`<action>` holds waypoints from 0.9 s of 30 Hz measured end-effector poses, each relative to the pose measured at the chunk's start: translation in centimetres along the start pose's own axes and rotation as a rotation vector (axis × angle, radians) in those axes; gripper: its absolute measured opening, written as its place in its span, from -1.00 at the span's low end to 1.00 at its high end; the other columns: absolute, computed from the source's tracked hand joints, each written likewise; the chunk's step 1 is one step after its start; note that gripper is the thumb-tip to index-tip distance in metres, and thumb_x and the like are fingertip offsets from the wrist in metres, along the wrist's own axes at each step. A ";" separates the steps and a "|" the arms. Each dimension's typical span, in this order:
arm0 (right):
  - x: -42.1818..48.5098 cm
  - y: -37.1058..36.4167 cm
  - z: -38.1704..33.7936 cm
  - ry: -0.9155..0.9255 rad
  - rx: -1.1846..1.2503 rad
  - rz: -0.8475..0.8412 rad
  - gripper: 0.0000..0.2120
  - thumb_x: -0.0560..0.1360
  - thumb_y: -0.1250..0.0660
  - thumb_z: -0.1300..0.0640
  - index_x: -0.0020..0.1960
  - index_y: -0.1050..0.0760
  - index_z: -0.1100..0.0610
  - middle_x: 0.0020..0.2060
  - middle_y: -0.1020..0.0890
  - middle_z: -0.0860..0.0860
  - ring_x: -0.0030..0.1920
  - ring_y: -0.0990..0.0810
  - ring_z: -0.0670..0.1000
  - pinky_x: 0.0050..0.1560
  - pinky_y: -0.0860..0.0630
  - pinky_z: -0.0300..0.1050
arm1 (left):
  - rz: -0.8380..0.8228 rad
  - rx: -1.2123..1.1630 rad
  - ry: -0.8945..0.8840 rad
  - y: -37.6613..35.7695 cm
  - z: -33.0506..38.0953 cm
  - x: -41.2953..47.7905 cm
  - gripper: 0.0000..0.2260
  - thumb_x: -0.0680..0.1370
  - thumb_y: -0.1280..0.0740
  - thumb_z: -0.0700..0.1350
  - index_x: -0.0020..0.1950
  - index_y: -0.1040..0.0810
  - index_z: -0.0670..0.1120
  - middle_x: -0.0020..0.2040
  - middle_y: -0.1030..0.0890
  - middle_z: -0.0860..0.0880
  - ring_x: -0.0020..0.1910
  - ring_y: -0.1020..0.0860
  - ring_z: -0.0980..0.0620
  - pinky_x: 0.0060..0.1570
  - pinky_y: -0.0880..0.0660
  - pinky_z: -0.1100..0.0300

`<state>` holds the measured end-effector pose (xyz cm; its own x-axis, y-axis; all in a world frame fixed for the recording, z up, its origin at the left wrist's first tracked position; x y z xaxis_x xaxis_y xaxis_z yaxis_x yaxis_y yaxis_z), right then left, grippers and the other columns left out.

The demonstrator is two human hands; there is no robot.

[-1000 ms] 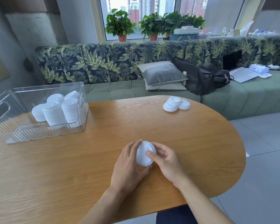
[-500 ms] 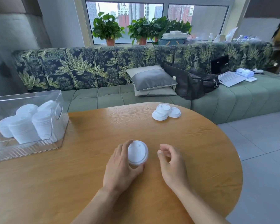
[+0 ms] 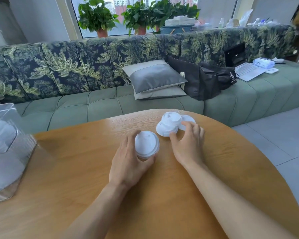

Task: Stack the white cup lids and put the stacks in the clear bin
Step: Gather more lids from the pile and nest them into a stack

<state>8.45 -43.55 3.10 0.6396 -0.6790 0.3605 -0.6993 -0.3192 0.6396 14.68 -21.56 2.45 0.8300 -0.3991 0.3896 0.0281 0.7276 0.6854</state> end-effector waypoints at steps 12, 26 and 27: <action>7.0 -5.6 0.2 -0.001 -0.100 -0.009 -0.16 0.48 -0.35 -0.28 0.57 -0.29 0.21 0.51 -0.42 0.11 0.57 -0.20 0.14 0.56 -0.12 0.11 | 0.053 -0.029 -0.035 -2.3 -1.1 6.0 -0.23 0.39 -0.52 0.30 0.49 -0.25 0.20 0.35 -0.44 0.24 0.28 -0.47 0.18 0.09 -0.49 0.12; 1.2 -1.9 -1.9 0.115 0.172 0.037 -0.12 0.39 -0.55 -0.22 0.56 -0.33 0.11 0.30 -0.39 0.08 0.34 -0.31 0.08 0.45 -0.21 -0.02 | 0.145 -0.123 0.067 0.2 -1.3 2.1 -0.21 0.38 -0.51 0.31 0.50 -0.23 0.19 0.35 -0.37 0.28 0.39 -0.41 0.15 0.15 -0.39 0.18; 0.5 -1.7 -1.8 0.102 0.212 0.013 -0.16 0.38 -0.53 -0.27 0.53 -0.36 0.08 0.26 -0.35 0.03 0.32 -0.31 0.04 0.42 -0.26 -0.06 | 0.144 -0.129 0.070 0.5 -1.2 1.5 -0.21 0.37 -0.49 0.32 0.49 -0.22 0.21 0.32 -0.35 0.32 0.38 -0.41 0.17 0.13 -0.39 0.19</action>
<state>10.54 -42.13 3.42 0.6518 -0.6167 0.4414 -0.7520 -0.4503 0.4814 16.62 -21.17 2.68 0.8670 -0.2491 0.4315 -0.0267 0.8415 0.5396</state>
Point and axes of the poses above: each hand's wrist, its own x-axis towards the middle knuckle, its own y-axis out of the back of the hand, z = x × y, the point moved 9 cm from there along x, towards the middle knuckle
